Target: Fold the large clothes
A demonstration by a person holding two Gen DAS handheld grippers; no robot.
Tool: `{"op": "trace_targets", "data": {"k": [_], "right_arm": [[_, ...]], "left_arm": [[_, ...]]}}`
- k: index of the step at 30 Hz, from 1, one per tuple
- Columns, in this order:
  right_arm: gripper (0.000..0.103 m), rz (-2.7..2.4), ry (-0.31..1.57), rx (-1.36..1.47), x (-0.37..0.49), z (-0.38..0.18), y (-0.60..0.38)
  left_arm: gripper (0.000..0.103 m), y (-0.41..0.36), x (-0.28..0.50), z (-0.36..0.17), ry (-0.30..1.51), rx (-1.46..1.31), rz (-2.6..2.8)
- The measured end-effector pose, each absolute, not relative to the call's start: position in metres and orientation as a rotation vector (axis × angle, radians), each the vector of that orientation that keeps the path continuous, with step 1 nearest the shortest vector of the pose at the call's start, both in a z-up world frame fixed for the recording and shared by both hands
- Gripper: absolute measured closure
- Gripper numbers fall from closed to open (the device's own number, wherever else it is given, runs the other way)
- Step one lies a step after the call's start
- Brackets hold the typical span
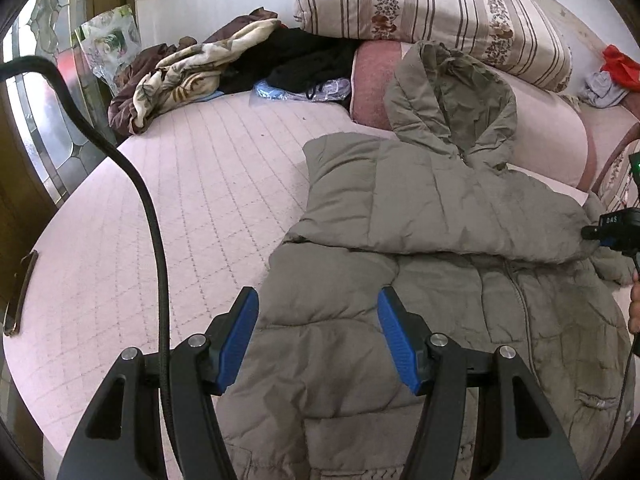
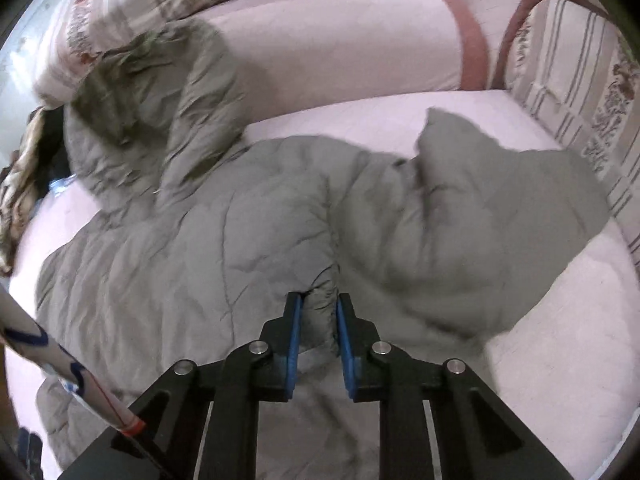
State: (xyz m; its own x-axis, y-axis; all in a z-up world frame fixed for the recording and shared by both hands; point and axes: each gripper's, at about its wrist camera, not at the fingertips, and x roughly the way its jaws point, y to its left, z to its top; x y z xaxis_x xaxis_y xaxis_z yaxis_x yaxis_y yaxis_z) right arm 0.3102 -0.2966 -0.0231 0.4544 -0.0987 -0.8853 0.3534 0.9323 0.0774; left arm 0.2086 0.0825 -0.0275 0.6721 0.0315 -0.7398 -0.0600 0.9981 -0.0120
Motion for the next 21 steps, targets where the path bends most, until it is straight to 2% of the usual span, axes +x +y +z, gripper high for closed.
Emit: {"op": "trace_targets", "data": {"k": [5,9,10,13,21], "right_arm": [[0.084,-0.328,1.122,0.205,0.326,-0.055,-0.299],[0.077,-0.35,1.123,0.168,0.332,-0.073,-0.291],[0.071,-0.355,1.12,0.159,0.329,-0.073,-0.292],[0.058,-0.389,1.111,0.097,0.324,-0.065,-0.29],[0.045,-0.44,1.025,0.08,0.271,-0.018,-0.315]], "left_arm": [[0.042,0.076,0.214,-0.037,0.86,-0.012,0.043],[0.042,0.072,0.218,-0.041,0.874,-0.002,0.043],[0.042,0.071,0.218,-0.041,0.878,-0.011,0.037],[0.042,0.069,0.218,-0.04,0.881,-0.023,0.028],[0.042,0.062,0.204,-0.035,0.863,-0.007,0.026]]}}
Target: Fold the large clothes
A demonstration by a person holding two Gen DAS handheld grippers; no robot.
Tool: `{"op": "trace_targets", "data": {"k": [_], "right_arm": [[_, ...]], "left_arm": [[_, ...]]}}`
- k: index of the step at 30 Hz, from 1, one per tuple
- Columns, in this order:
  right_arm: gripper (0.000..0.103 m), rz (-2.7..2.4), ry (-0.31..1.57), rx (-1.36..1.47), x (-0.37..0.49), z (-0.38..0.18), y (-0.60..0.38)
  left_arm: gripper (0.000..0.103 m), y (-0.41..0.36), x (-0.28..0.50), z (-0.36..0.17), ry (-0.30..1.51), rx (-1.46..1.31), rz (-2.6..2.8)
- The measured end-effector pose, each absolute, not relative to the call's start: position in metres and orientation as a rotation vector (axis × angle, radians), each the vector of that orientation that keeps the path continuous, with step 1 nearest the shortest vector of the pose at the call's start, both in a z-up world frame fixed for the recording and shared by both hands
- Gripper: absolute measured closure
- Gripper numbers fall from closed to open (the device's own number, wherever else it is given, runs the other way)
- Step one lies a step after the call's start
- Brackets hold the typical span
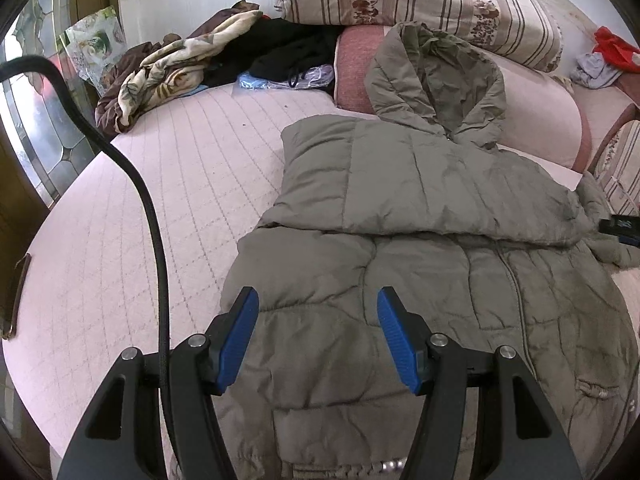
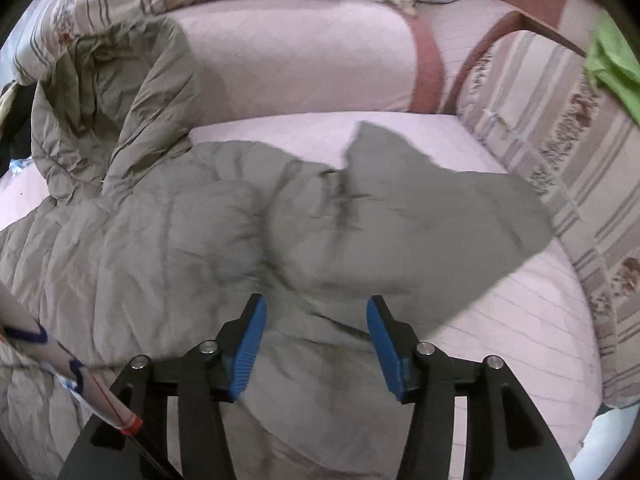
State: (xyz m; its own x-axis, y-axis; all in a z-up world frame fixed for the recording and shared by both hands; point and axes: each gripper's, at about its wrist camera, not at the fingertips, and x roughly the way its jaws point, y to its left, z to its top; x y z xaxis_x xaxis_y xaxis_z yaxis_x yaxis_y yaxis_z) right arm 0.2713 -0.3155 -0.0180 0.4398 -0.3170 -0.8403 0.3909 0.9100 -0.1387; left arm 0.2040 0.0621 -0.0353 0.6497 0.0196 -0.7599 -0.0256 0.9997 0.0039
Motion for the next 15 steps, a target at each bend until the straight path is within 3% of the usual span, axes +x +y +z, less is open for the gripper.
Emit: {"op": "trace_targets", "data": {"k": [6,15], "right_arm": [[0.039,-0.546,1.046,0.076,0.234,-0.016,-0.372],[0.038,-0.613,1.004,0.713,0.167,-0.065,-0.533]], "left_arm": [[0.042,0.063,0.195,-0.034,0.857,0.019,0.046],[0.041,0.069,0.206,-0.044,0.902,-0.021,0.044]]}}
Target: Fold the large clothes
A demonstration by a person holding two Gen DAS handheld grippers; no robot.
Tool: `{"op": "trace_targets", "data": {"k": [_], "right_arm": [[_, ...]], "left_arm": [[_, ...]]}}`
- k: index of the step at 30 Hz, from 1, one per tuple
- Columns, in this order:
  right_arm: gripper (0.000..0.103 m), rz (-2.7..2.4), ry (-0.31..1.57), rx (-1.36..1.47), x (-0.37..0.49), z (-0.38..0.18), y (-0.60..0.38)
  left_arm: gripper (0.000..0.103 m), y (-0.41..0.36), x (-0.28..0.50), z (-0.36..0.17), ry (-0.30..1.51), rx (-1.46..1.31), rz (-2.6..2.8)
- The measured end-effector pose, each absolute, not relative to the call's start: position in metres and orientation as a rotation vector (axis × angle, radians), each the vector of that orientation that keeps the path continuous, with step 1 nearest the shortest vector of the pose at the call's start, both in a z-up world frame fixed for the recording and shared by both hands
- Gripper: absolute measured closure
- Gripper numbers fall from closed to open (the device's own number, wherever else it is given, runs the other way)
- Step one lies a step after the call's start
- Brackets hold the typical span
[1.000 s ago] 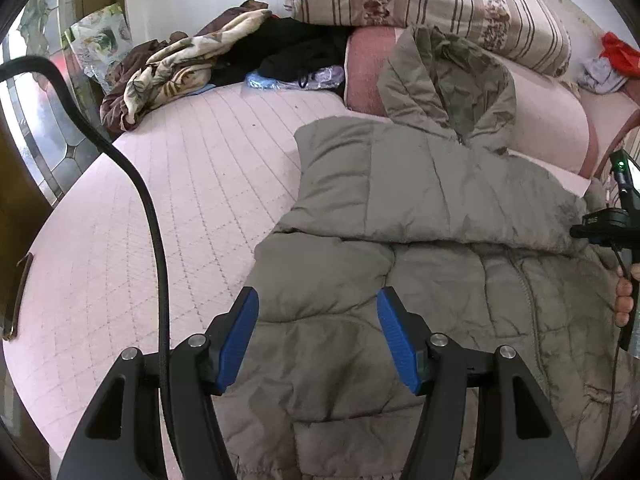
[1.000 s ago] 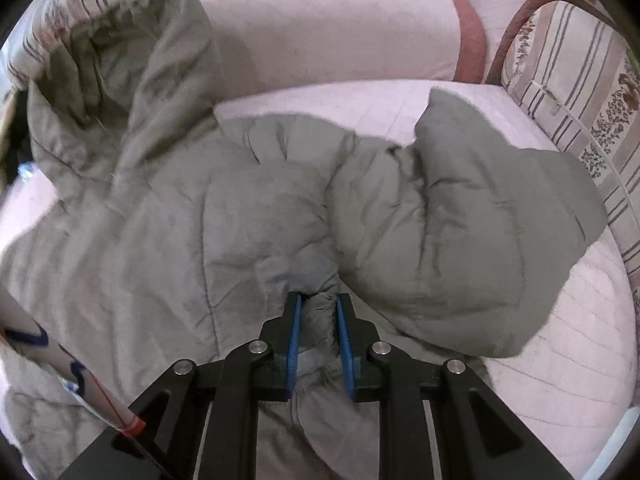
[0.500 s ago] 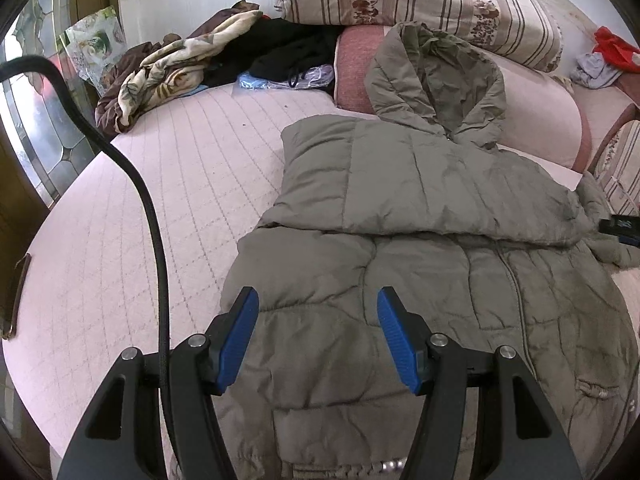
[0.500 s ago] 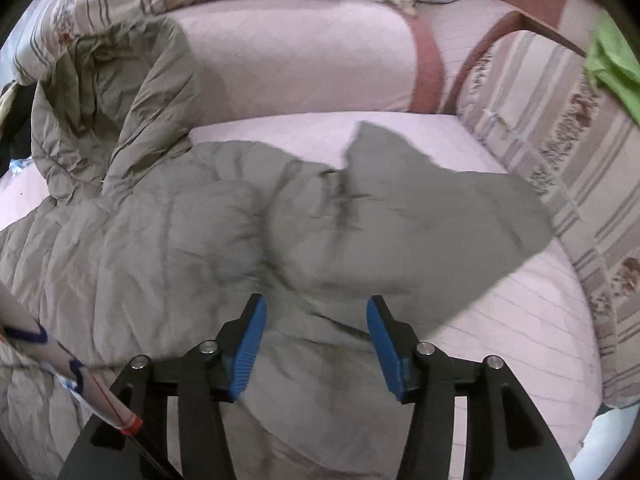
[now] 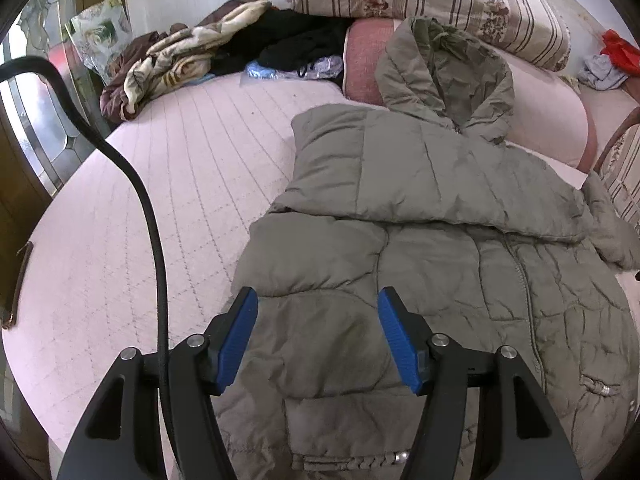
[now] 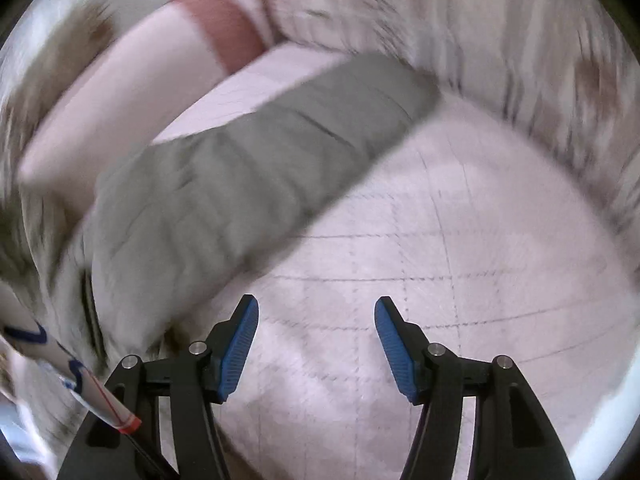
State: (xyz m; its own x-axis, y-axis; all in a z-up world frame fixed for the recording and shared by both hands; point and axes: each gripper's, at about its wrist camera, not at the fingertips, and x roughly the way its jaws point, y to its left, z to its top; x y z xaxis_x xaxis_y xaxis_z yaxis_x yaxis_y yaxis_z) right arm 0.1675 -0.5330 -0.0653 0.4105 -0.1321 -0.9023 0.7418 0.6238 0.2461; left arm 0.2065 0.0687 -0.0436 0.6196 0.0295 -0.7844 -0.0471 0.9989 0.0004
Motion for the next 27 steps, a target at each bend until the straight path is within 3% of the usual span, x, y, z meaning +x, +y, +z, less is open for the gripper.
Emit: {"op": "trace_targets", "data": {"k": [5,15,17,18,19,21,27], "right_arm": [[0.038,-0.579,0.878,0.937,0.163,-0.099,-0.579],[0.028,-0.618,0.781,0.99,0.221,-0.108,-0.634],[0.043,-0.645,0.826,0.925,0.236,-0.103,-0.638],[0.068,-0.673,0.851,0.89,0.243,-0.101,-0.642],[0.08,-0.691,0.868,0.872,0.245,-0.1,-0.642],[0.089,-0.686,0.87,0.877,0.241,-0.096,-0.645],[0.093,-0.692,0.822,0.735,0.23,-0.036,-0.627]], "left_arm": [[0.041,0.057,0.217,-0.054,0.929,0.013,0.033],[0.036,0.041,0.228,-0.067,0.925,0.093,0.028],[0.036,0.04,0.229,-0.069,0.921,0.101,0.033],[0.036,0.039,0.228,-0.069,0.918,0.106,0.036],[0.036,0.039,0.228,-0.069,0.915,0.112,0.038],[0.036,0.037,0.228,-0.069,0.913,0.12,0.042],[0.036,0.039,0.227,-0.068,0.925,0.09,0.034]]}}
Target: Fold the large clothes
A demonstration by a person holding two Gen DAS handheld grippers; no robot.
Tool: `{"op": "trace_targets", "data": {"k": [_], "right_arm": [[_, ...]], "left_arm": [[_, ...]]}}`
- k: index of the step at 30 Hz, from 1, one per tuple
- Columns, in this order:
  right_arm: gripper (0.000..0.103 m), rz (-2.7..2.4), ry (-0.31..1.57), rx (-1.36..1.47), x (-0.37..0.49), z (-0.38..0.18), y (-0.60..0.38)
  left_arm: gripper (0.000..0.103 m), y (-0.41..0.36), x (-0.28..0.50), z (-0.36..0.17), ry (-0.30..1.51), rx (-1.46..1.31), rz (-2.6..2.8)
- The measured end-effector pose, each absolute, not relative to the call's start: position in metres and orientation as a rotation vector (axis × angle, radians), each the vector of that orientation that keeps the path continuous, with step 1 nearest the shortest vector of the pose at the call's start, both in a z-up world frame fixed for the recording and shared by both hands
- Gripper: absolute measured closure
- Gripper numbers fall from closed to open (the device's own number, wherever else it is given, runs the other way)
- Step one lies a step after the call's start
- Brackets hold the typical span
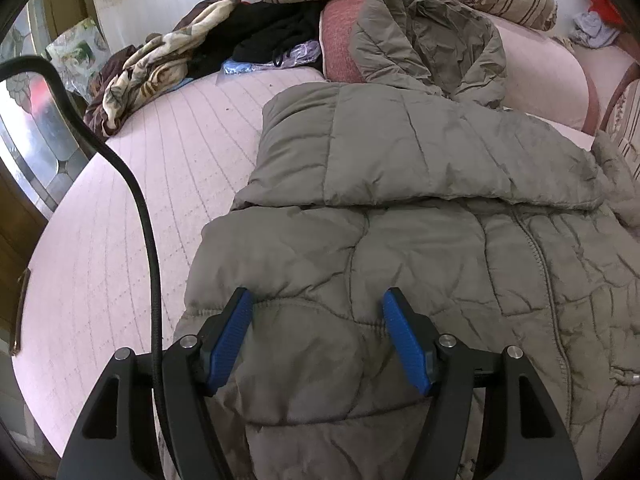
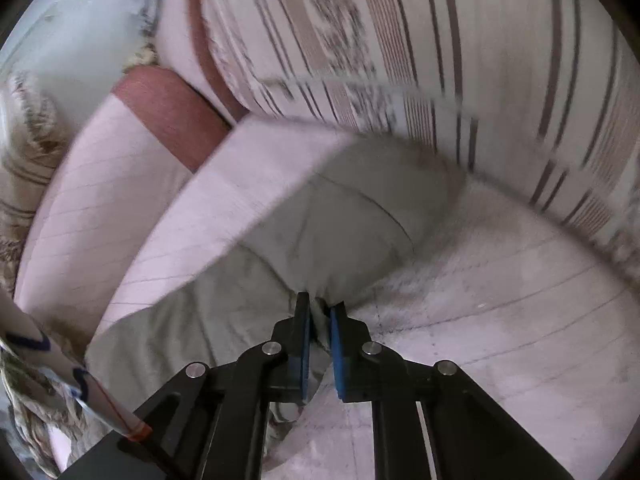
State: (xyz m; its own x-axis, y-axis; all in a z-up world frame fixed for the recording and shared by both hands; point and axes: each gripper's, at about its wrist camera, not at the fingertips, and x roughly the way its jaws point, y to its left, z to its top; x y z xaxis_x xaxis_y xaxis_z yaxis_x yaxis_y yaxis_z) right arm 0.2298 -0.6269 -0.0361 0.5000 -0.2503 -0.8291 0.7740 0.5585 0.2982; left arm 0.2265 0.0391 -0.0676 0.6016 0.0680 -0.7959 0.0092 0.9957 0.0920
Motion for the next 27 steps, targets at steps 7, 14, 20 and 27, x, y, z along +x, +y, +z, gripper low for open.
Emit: {"op": "trace_targets", "data": {"k": [7,14,20,27], "right_arm": [[0.094,-0.593,0.744,0.582,0.228,0.047,-0.568],[0.095,-0.416,0.689,0.437,0.252,0.102,-0.473],[0.095,-0.258,0.73,0.351,0.263,0.092,-0.395],[0.095,-0.094,0.823,0.292,0.276,0.047,-0.323]], "left_arm": [[0.036,0.051,0.215,-0.053,0.901,0.045,0.038],[0.036,0.074,0.203,-0.036,0.866,-0.015,0.048],[0.036,0.089,0.202,-0.032,0.868,-0.059,0.054],[0.036,0.09,0.202,-0.03,0.864,-0.056,0.055]]}}
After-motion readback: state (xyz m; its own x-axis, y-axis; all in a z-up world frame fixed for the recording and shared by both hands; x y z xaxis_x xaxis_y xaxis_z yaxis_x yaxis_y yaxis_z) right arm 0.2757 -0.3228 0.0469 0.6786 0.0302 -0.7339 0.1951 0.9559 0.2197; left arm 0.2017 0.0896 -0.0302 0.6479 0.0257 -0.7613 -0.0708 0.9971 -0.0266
